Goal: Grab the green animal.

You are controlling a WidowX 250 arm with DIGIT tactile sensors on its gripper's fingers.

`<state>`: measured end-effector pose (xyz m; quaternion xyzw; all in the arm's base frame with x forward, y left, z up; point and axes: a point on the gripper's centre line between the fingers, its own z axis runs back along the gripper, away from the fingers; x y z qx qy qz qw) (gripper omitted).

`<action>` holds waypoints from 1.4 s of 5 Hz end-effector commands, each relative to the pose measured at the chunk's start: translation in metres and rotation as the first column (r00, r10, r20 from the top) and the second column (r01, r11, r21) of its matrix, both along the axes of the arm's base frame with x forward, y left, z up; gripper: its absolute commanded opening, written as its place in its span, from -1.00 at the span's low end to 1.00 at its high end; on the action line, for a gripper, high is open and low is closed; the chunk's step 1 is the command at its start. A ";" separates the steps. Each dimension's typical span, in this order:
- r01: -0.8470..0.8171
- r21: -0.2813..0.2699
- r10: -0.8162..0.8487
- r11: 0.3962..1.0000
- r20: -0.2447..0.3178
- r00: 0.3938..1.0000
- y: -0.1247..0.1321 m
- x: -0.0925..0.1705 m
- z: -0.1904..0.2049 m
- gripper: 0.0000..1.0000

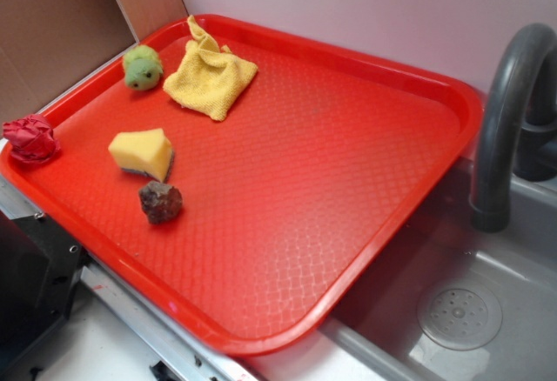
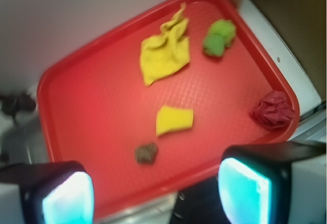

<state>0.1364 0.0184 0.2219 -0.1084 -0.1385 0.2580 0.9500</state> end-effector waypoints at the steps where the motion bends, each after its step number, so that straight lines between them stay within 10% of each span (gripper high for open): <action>1: -0.365 0.040 0.365 0.930 0.010 0.931 0.060 0.038 -0.034 1.00; 4: -0.489 0.148 0.483 0.860 0.074 0.872 0.102 0.082 -0.105 1.00; 7: -0.508 0.234 0.517 0.829 0.025 0.855 0.132 0.109 -0.156 1.00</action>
